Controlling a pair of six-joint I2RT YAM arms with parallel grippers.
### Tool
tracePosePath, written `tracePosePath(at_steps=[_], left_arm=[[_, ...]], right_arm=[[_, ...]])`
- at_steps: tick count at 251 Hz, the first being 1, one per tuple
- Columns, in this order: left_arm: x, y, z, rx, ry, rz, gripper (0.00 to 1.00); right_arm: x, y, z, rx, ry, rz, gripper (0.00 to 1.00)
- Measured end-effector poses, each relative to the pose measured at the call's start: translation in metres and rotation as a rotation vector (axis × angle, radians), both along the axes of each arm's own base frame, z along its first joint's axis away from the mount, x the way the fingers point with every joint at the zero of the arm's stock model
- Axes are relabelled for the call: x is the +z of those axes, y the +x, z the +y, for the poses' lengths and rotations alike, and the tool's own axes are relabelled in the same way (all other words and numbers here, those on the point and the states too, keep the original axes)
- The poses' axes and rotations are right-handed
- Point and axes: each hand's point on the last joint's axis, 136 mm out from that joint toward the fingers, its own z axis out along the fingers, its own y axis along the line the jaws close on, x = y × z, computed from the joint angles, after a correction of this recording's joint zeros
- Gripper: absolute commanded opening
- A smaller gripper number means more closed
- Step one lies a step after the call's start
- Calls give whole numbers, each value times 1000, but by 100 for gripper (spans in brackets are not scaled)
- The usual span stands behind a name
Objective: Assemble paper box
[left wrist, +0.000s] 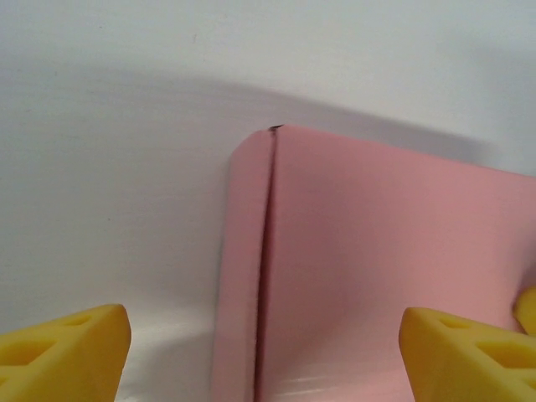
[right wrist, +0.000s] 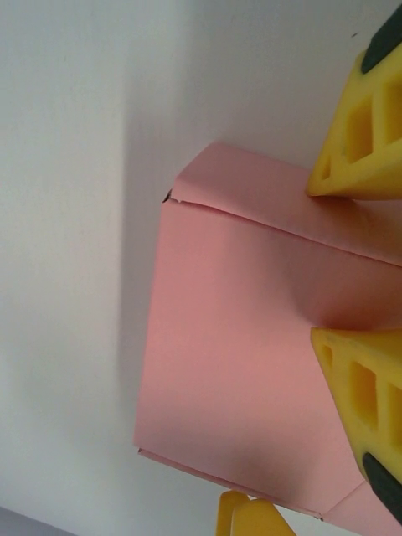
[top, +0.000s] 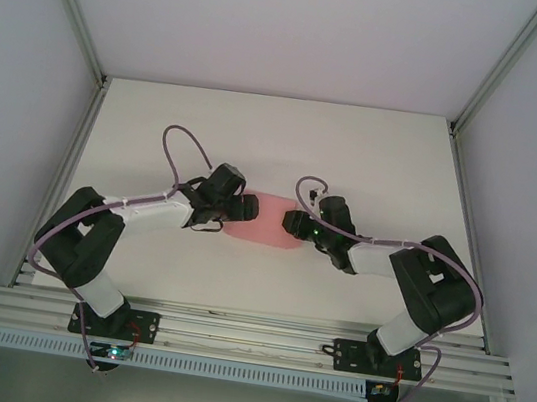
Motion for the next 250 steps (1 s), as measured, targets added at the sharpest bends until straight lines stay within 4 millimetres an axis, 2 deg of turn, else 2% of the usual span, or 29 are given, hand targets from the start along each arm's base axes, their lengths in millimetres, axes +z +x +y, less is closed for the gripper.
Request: tracePosePath(at_steps=[31,51,83,96,108,116,126,138,145,160,184,233,250], left_arm=[[-1,4,1,-13,-51,22,78],[-4,8,0,-20,-93,32,67],[-11,7,-3,-31,-150,47,56],[-14,4,-5,-39,-171,54,47],[-15,5,-6,-35,-196,53,39],[-14,5,-6,-33,-210,48,34],[-14,6,-6,-33,-225,43,30],[-14,6,-6,-38,-244,36,26],[-14,6,-7,-37,-255,31,23],[-15,5,-6,-31,-284,21,21],[-15,4,-3,-24,-333,-1,18],[-16,-2,8,11,-424,-61,17],[-16,-5,11,14,-448,-84,16]], right_arm=[[1,3,3,41,-9,-18,34],[1,3,3,63,-15,-24,34],[1,3,4,97,-19,-30,36],[1,2,5,110,-20,-31,40],[1,2,3,110,-19,-27,49],[0,2,2,111,-18,-22,51],[0,2,0,109,-17,-18,53],[1,1,-1,111,-17,-13,63],[0,0,-3,108,-20,-4,66],[-1,-4,-5,103,-23,23,70],[5,-9,-6,92,-10,51,86],[38,-12,-2,83,69,27,92],[44,-13,-2,82,96,36,93]])
